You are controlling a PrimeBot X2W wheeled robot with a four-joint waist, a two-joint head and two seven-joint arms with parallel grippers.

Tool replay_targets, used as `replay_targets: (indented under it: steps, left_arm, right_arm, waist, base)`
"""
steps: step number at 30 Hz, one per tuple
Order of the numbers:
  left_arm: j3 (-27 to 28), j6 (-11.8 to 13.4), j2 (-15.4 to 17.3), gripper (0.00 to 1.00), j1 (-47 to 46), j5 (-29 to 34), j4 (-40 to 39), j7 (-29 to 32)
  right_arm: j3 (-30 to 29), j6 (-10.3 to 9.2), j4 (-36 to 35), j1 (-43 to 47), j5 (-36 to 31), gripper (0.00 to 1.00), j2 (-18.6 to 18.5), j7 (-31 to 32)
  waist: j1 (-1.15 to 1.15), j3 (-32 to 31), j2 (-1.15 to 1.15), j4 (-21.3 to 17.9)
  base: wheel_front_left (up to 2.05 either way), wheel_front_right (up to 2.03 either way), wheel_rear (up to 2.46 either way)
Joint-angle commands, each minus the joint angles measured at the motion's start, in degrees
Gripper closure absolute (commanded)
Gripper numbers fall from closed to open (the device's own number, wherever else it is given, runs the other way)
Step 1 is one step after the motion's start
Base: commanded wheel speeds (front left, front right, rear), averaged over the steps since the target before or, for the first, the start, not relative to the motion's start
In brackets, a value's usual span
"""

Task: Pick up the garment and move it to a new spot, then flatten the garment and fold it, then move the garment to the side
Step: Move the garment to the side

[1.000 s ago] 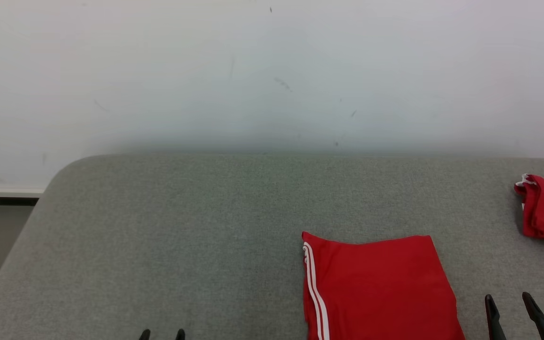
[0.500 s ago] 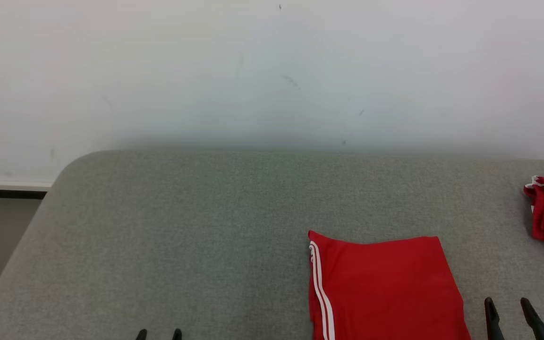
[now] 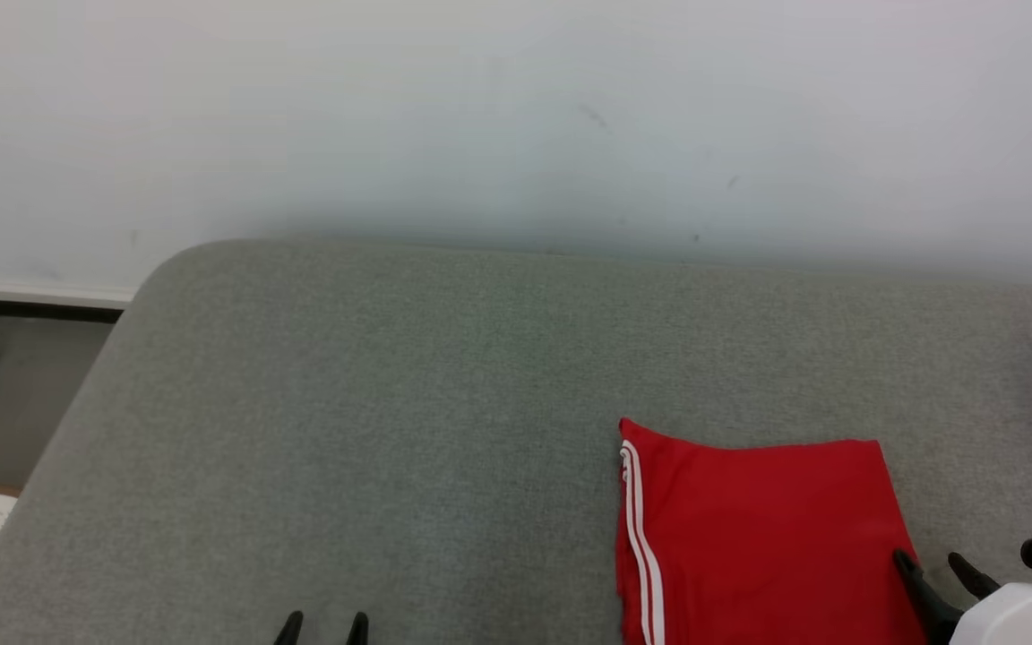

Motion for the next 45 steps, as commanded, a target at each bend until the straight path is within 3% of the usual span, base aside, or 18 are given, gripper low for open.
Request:
replay_targets:
  steps: [1,5,14,15,16,17,29,38,45]
  left_arm:
    - [0.11,0.08,0.19,0.0,-0.71,-0.24,0.26,-0.07]
    - [-0.12,0.08,0.35,0.0,-1.4,-0.28,0.5,-0.07]
    - [-1.34,0.08,1.06,0.0,-3.3,-0.73,0.67,-0.07]
    - [-1.39,0.08,1.07,0.0,-3.46,-0.77,0.66,-0.07]
    - [-1.48,0.08,1.06,0.0,-3.54,-0.8,0.62,-0.07]
    - [-1.53,0.08,1.03,0.0,-3.62,-0.79,0.58,-0.07]
    - [-2.31,0.08,1.55,0.0,-6.35,-2.02,-1.32,-0.07]
    - [-5.62,0.08,4.06,0.0,-12.01,-3.17,-3.22,-0.07]
    - [-5.91,0.08,5.53,0.0,-13.81,-3.95,-3.59,-0.07]
  right_arm:
    - [0.23,-0.11,1.05,-1.54,0.45,0.0,-0.84,1.55]
    - [-0.1,-0.11,5.07,-4.69,2.06,0.0,-0.88,5.9]
    - [1.45,-0.07,10.81,-8.94,7.87,0.0,2.92,12.93]
    - [1.98,-0.01,10.71,-9.46,8.22,0.11,3.21,12.41]
    - [2.62,0.04,10.33,-9.81,8.8,0.76,3.49,11.93]
    - [2.98,0.04,9.84,-10.14,9.72,1.0,3.7,11.5]
    - [7.93,-0.05,8.37,-21.04,5.7,1.0,-2.76,2.4]
    - [0.5,-0.05,11.06,-34.9,-0.96,1.0,-9.55,-0.77]
    - [-7.52,-0.06,10.82,-39.94,-4.2,1.0,-14.02,1.39]
  waist:
    - [0.0,0.91,0.0,1.04]
    - [0.0,2.09,0.0,2.43]
    - [0.0,3.86,0.0,4.6]
    - [0.0,3.99,0.0,4.73]
    - [0.0,4.11,0.0,4.82]
    - [0.0,4.22,0.0,4.86]
    - [0.0,8.92,0.0,0.61]
    - [0.0,17.83,0.0,-2.64]
    - [0.0,21.01,0.0,-3.3]
  base:
    - [0.0,0.0,0.0]
    - [0.0,0.0,0.0]
    - [0.0,0.0,0.0]
    - [0.0,0.0,0.0]
    - [0.0,0.0,0.0]
    - [0.0,0.0,0.0]
    - [0.0,0.0,0.0]
    - [0.0,0.0,0.0]
    - [0.0,0.0,0.0]
